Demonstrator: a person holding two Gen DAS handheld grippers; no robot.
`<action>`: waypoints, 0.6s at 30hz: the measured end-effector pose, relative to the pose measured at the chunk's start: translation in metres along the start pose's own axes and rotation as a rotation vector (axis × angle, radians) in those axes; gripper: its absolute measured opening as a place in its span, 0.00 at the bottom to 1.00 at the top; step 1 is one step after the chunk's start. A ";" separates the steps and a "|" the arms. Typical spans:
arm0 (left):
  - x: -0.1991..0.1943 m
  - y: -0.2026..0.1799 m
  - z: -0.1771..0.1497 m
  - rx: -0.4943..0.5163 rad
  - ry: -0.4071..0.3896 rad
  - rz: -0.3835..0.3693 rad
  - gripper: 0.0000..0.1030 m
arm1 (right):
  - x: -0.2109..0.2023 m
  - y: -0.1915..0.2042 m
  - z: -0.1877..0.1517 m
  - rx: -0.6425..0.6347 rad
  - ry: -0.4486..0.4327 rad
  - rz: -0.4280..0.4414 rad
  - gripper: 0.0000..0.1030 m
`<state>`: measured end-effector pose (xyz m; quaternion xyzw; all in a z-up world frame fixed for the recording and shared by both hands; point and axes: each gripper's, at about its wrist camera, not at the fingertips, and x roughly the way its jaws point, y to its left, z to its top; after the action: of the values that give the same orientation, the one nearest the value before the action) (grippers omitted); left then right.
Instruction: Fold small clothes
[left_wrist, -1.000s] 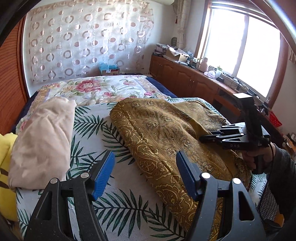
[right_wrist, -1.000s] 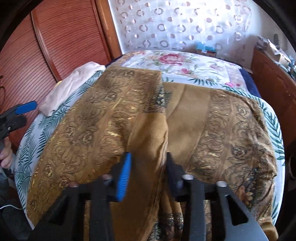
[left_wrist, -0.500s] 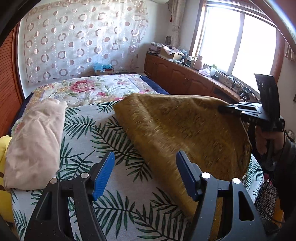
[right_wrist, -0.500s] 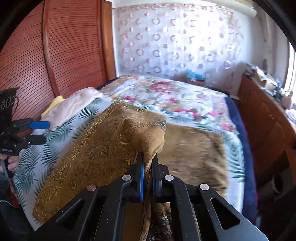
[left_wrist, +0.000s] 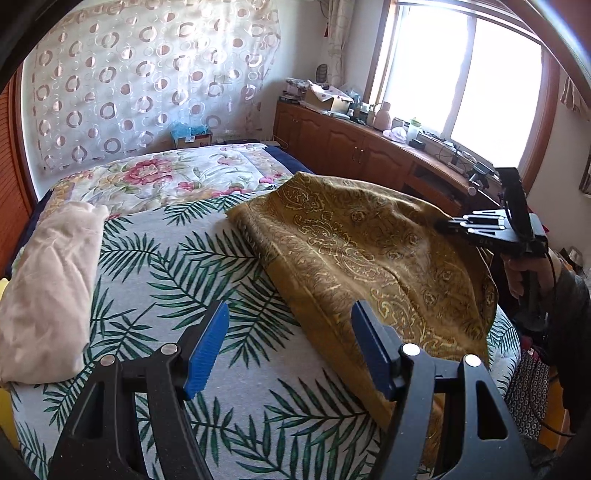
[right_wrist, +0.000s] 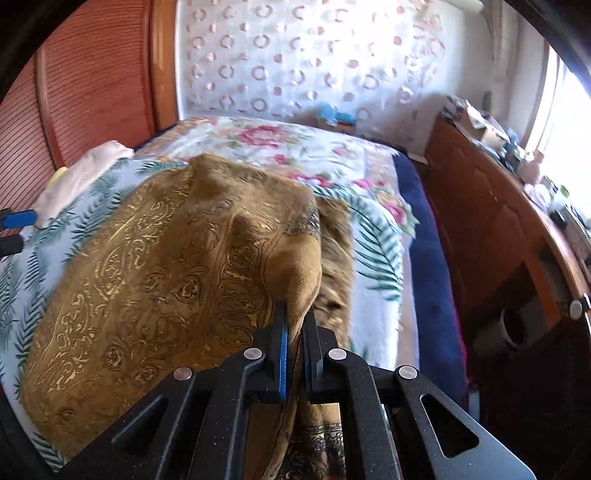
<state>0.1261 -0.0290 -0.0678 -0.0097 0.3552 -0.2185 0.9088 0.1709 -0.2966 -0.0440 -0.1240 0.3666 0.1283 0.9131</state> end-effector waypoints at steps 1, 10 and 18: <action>0.001 -0.002 0.000 0.005 0.002 -0.003 0.68 | -0.003 0.001 0.002 0.007 -0.001 -0.004 0.06; 0.017 -0.005 0.014 0.026 0.004 0.019 0.68 | -0.017 0.006 0.019 0.002 -0.044 0.033 0.35; 0.052 0.002 0.037 0.025 0.024 0.033 0.68 | 0.018 -0.005 0.066 -0.003 -0.064 0.071 0.44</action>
<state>0.1846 -0.0531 -0.0735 0.0099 0.3633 -0.2082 0.9081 0.2274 -0.2778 -0.0101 -0.1080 0.3412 0.1650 0.9191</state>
